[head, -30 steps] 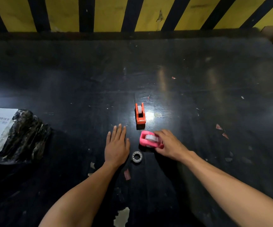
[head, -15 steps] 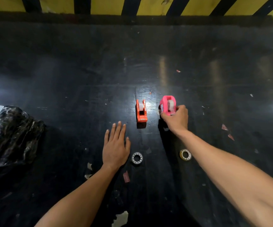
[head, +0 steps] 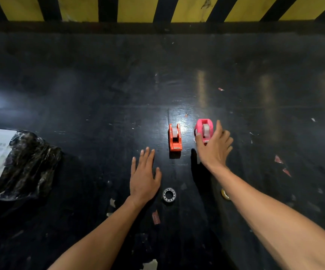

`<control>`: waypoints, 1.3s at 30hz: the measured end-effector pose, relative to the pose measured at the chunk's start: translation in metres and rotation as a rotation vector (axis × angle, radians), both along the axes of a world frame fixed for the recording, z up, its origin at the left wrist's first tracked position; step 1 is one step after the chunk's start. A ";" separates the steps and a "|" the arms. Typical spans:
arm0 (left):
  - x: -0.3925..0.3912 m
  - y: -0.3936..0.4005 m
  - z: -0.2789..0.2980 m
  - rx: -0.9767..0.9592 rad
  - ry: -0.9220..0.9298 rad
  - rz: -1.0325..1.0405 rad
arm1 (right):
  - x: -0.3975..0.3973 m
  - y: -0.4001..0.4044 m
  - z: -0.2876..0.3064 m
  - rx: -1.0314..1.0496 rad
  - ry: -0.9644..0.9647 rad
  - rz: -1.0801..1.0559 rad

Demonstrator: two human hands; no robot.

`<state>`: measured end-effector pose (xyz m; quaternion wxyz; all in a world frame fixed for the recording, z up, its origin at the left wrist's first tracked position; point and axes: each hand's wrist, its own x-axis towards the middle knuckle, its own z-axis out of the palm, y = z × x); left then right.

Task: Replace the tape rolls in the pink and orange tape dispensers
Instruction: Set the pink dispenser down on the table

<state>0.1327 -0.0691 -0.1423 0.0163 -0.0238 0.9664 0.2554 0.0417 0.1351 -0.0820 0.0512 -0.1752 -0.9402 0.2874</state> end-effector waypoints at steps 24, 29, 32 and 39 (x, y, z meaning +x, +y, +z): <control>-0.089 0.047 0.054 0.539 -0.155 0.138 | 0.004 -0.030 0.012 0.275 -0.207 0.505; -0.090 0.048 0.051 0.544 -0.174 0.148 | 0.009 -0.013 0.014 0.409 -0.228 0.532; -0.090 0.048 0.052 0.545 -0.177 0.156 | 0.008 -0.010 0.021 0.413 -0.228 0.544; -0.093 0.049 0.055 0.636 -0.241 0.211 | -0.011 -0.027 0.015 -0.088 -0.366 0.388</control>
